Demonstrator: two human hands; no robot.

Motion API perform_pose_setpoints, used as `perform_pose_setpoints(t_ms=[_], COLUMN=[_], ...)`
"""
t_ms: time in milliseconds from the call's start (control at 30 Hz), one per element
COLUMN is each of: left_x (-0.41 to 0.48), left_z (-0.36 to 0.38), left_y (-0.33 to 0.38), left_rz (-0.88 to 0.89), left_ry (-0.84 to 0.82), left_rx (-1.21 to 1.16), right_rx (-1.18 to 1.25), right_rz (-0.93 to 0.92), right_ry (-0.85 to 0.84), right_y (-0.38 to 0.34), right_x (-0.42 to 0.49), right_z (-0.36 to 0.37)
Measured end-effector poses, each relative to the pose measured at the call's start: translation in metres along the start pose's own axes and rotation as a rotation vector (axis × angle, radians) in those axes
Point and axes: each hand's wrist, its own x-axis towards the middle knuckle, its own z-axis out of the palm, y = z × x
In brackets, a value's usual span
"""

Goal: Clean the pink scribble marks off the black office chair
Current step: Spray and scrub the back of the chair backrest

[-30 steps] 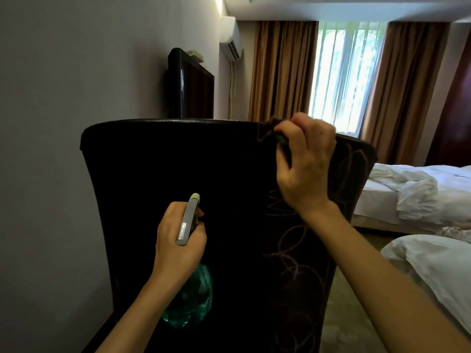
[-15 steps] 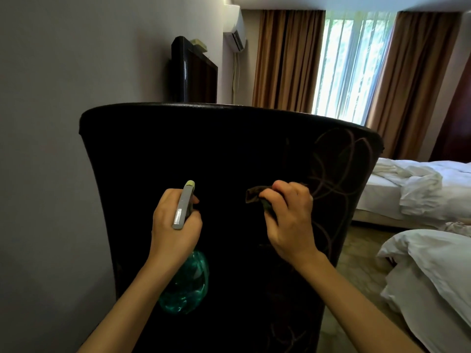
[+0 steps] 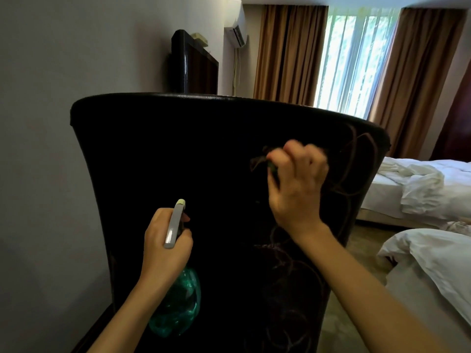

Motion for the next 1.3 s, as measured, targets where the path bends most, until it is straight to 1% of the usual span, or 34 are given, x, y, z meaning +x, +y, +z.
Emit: perform_pose_setpoints(t_ms=[67, 233, 333, 400, 467, 533, 667, 767, 833, 900, 1000, 1133, 1233, 1267, 1300], left_x=[0.002, 0.003, 0.003, 0.003, 0.003, 0.002, -0.002, -0.001, 0.004, 0.009, 0.014, 0.016, 0.016, 0.016, 0.015], left_z=[0.0, -0.001, -0.004, -0.007, -0.01, -0.013, -0.014, -0.011, -0.007, -0.002, 0.003, 0.006, 0.005, 0.003, 0.002], left_y=[-0.003, -0.003, -0.001, 0.001, 0.002, 0.003, 0.01, 0.018, 0.022, 0.022, 0.02, 0.019, 0.018, 0.018, 0.018], left_rz=[0.022, 0.003, -0.014, -0.039, -0.059, -0.067, -0.046, -0.011, 0.008, 0.027, 0.031, 0.018, 0.005, 0.0, -0.004], left_ry=[-0.003, 0.007, 0.006, 0.004, 0.002, 0.003, -0.006, -0.001, -0.001, -0.005, 0.014, 0.04, 0.028, 0.022, 0.017], left_rx=[0.027, 0.039, 0.061, 0.069, 0.063, 0.042, 0.002, -0.008, 0.009, 0.048, 0.102, 0.139, 0.149, 0.153, 0.154], right_rx=[-0.017, -0.031, -0.047, 0.003, 0.076, 0.096, 0.035, -0.021, -0.056, -0.101, -0.125, -0.141, -0.191, -0.187, -0.161], right_rz=[0.006, -0.001, -0.048, -0.044, -0.004, 0.039, 0.115, 0.144, 0.131, 0.07, -0.073, -0.159, -0.279, -0.301, -0.292], right_ry=[-0.083, -0.28, -0.409, -0.445, -0.375, -0.235, 0.026, 0.11, 0.11, 0.036, -0.143, -0.341, -0.494, -0.541, -0.546], right_y=[-0.008, -0.034, -0.044, -0.047, -0.049, -0.047, -0.026, -0.013, -0.01, -0.011, -0.019, -0.039, -0.051, -0.054, -0.057], right_x=[-0.044, -0.134, -0.151, -0.141, -0.112, -0.068, 0.025, 0.061, 0.058, 0.029, -0.046, -0.131, -0.165, -0.168, -0.166], right_z=[0.009, 0.012, 0.004, -0.004, -0.013, -0.023, -0.037, -0.034, -0.026, -0.015, 0.002, 0.006, -0.001, -0.004, -0.007])
